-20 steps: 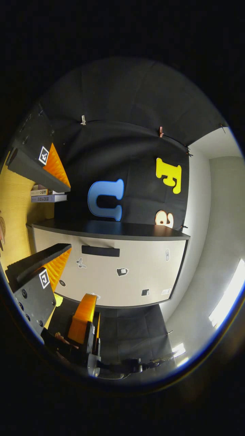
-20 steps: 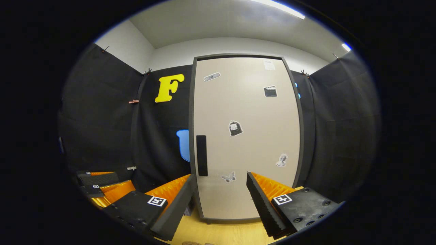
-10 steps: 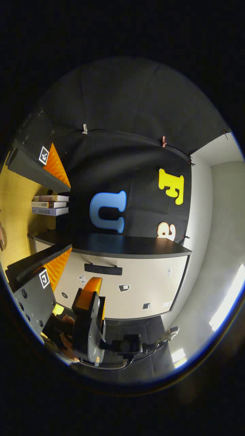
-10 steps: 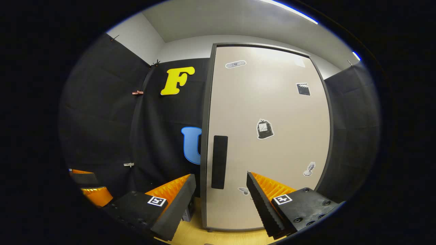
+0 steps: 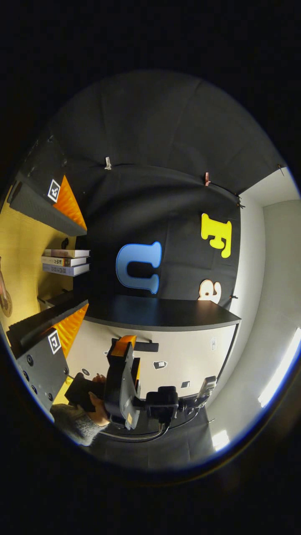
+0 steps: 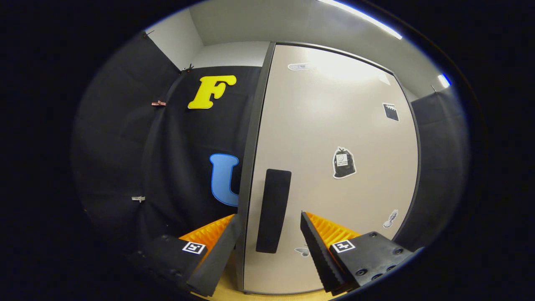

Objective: Open the cabinet door with the right hand, grasp the bottle in the cabinet with the left hand and place it on the coaster, then close the cabinet door with the right hand.

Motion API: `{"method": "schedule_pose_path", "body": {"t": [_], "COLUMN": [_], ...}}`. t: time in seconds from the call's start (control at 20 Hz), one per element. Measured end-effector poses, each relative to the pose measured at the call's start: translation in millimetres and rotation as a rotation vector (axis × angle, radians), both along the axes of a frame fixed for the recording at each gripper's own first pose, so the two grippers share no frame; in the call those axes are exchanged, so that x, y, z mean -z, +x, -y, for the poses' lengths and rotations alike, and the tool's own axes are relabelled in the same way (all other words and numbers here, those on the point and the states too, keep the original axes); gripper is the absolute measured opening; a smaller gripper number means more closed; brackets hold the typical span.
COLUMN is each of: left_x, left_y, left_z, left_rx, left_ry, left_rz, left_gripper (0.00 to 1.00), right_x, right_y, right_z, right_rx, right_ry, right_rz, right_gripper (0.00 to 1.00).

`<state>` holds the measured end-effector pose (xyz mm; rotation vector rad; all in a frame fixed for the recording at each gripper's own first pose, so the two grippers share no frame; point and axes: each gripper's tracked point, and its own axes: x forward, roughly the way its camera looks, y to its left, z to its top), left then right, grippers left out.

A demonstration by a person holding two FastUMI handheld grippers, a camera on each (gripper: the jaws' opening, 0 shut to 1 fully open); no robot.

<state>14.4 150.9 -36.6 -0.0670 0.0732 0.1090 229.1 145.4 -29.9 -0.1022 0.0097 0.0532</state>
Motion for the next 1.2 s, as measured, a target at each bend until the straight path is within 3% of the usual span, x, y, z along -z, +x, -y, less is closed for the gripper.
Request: {"method": "schedule_pose_path", "body": {"t": [0.15,0.25,0.3,0.35,0.45,0.5,0.6,0.65,0.7,0.75,1.2], "left_x": [4,10,11,12,13,14,15,15,13,12,-8], "left_y": [-1,-2,-4,-5,-8,-10,-13,-15,-19,-22,-27], "left_z": [-7,-13,-17,-20,-27,-29,-32,-32,-32,-33,-30], "left_rx": [-0.004,-0.014,-0.023,-0.034,-0.053,-0.058,-0.068,-0.07,-0.072,-0.077,-0.069], "left_ry": [-0.015,-0.031,-0.032,-0.03,-0.03,-0.032,-0.042,-0.053,-0.063,-0.07,-0.041], "left_rz": [-0.011,-0.024,-0.031,-0.037,-0.043,-0.046,-0.05,-0.049,-0.046,-0.04,-0.016], "left_gripper": [0.95,0.95,0.95,0.95,0.95,0.95,0.95,0.95,0.95,0.95,0.95], "right_x": [8,13,14,16,15,14,15,16,17,16,9], "right_y": [14,22,27,25,24,27,28,30,30,27,-25], "right_z": [-1,3,7,5,8,8,8,7,8,8,13], "right_rx": [0.023,0.051,0.063,0.064,0.076,0.072,0.069,0.071,0.076,0.072,0.003], "right_ry": [0.004,-0.003,0.001,0.019,0.067,0.078,0.06,0.045,0.05,0.052,0.07], "right_rz": [-0.019,-0.018,-0.019,-0.03,-0.023,-0.027,-0.033,-0.046,-0.052,-0.062,-0.104], "right_gripper": [0.83,0.69,0.54,0.46,0.42,0.28,0.25,0.15,0.14,0.05,0.05]}}
